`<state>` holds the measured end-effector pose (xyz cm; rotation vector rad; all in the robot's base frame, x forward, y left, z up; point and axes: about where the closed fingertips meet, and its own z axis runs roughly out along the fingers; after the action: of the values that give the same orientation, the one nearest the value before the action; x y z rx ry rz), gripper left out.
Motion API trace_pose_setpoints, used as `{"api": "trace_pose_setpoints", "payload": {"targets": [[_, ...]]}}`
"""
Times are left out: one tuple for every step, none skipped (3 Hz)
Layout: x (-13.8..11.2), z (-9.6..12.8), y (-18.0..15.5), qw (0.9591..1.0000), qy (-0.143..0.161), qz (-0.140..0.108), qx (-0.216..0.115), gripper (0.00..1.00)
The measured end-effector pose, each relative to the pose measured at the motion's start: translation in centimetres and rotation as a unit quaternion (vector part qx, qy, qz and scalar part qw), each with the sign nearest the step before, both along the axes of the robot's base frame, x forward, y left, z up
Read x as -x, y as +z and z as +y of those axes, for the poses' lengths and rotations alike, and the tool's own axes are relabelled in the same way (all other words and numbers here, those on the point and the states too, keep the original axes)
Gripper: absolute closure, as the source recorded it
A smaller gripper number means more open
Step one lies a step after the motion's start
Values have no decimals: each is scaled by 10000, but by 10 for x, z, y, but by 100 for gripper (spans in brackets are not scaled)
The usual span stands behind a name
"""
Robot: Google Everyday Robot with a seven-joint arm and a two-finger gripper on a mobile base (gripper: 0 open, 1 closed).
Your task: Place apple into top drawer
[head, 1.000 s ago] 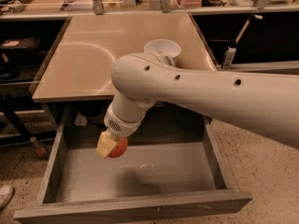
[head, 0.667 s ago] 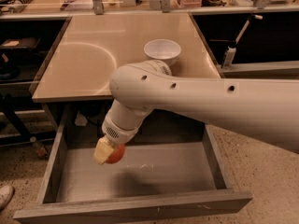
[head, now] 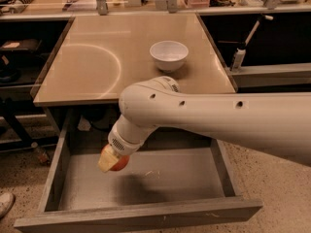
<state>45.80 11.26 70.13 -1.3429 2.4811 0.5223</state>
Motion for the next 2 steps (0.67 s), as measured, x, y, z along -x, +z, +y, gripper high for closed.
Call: {"api": "trace_pose_setpoints", "payload": {"targets": [[-13, -1, -7, 9998, -80, -156, -53, 100], [-16, -3, -22, 9998, -163, -104, -83, 100]]}}
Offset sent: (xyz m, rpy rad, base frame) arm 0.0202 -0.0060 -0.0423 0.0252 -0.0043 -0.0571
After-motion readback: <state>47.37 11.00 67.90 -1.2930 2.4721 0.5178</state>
